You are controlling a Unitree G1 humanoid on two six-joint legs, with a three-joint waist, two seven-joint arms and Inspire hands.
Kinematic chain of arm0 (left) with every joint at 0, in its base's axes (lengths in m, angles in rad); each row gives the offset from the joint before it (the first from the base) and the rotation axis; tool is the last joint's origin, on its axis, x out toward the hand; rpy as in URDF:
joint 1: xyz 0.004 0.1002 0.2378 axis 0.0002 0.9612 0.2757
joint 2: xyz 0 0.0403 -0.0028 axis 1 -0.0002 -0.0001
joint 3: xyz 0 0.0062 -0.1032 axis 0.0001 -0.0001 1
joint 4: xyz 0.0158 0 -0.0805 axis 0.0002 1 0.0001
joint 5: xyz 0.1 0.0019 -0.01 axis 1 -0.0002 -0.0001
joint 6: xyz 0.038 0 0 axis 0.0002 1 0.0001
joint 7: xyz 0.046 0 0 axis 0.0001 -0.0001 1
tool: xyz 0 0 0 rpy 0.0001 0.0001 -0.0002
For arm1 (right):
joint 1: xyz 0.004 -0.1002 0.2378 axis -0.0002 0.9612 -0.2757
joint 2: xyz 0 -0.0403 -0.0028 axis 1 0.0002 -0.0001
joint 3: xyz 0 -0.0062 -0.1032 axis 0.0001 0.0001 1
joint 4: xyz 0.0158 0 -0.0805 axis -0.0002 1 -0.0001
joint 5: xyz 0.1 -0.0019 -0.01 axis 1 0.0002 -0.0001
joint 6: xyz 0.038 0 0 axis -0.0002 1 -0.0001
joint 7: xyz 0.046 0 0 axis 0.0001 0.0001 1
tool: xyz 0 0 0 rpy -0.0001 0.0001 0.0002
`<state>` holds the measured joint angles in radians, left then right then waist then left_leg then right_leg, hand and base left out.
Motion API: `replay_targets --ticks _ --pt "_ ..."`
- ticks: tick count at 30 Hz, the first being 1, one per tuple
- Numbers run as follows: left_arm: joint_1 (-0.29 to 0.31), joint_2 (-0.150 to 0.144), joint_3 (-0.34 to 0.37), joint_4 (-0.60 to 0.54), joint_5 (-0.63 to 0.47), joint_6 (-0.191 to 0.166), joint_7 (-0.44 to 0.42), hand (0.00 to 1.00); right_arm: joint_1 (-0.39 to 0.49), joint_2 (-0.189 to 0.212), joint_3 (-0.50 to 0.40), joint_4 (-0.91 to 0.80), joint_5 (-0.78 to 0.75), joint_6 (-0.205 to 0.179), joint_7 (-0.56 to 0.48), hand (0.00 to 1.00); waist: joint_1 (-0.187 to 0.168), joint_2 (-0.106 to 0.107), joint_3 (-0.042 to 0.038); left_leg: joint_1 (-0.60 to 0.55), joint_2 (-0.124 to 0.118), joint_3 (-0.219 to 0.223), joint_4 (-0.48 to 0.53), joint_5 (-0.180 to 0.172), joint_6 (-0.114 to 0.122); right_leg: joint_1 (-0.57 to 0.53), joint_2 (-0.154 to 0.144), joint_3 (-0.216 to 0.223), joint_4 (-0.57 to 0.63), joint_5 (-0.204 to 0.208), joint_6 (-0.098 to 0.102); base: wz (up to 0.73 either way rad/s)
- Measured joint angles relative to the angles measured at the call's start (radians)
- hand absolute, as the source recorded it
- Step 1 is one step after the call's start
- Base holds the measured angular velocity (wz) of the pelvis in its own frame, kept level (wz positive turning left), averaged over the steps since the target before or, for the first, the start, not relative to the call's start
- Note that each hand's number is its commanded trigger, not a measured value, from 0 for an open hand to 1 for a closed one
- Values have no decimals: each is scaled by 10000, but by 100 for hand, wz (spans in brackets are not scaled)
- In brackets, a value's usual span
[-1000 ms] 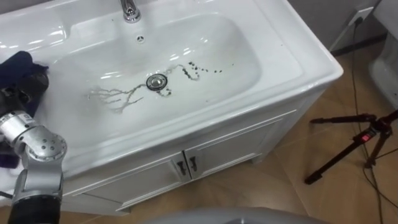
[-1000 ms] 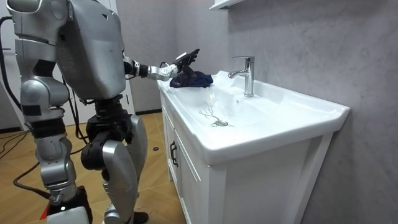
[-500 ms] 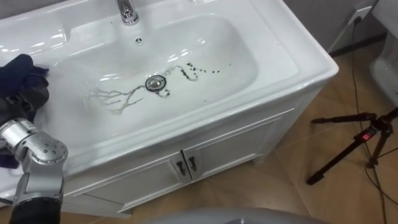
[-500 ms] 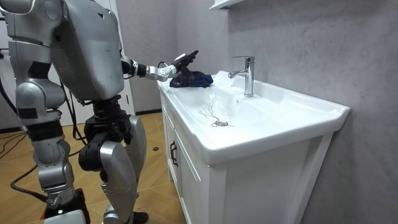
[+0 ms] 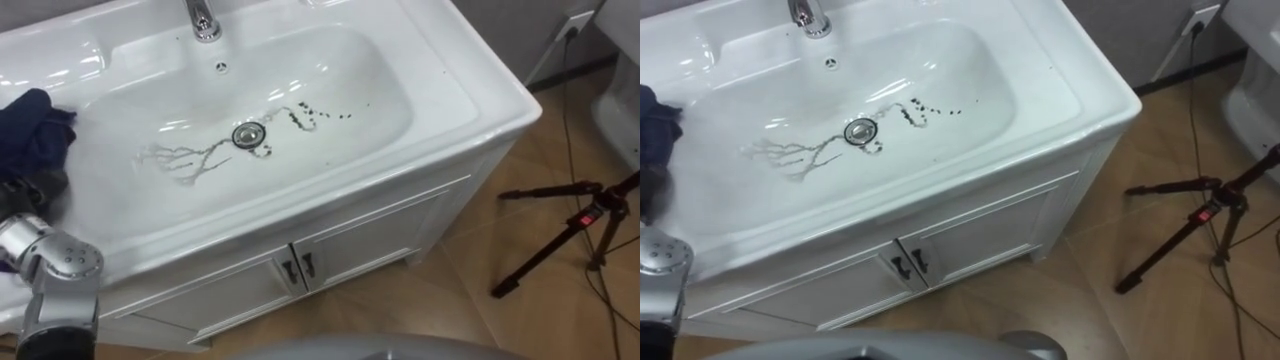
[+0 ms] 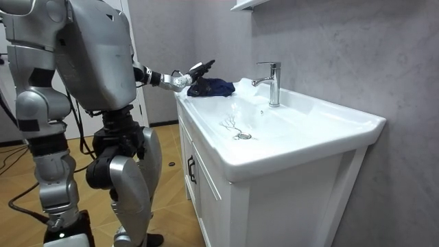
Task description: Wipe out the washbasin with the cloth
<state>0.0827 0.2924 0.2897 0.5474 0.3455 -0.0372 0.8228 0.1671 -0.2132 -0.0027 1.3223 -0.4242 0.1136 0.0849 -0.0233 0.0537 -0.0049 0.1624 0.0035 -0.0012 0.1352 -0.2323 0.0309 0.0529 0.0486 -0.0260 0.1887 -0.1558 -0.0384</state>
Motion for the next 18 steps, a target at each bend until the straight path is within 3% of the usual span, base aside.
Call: replay_targets --ticks 5,11,18 --pt "5 -86 65 205 -579 -46 -109 0 -148 12 1 -47 12 103 2 0 26 -60 30 62 1 0 2 0 0 9 1 -9 -5 0 -1 0" --pt "0 -86 115 315 -601 -90 -301 0 -129 11 1 1 9 106 12 0 16 -4 -7 51 5 -25 -13 -2 -3 6 5 -30 -2 1 -2 0" --pt "-58 -84 133 418 -589 -87 -539 0 -116 12 7 108 44 103 17 0 13 0 6 28 -5 -58 9 0 -1 34 -13 -34 1 2 -5 0"
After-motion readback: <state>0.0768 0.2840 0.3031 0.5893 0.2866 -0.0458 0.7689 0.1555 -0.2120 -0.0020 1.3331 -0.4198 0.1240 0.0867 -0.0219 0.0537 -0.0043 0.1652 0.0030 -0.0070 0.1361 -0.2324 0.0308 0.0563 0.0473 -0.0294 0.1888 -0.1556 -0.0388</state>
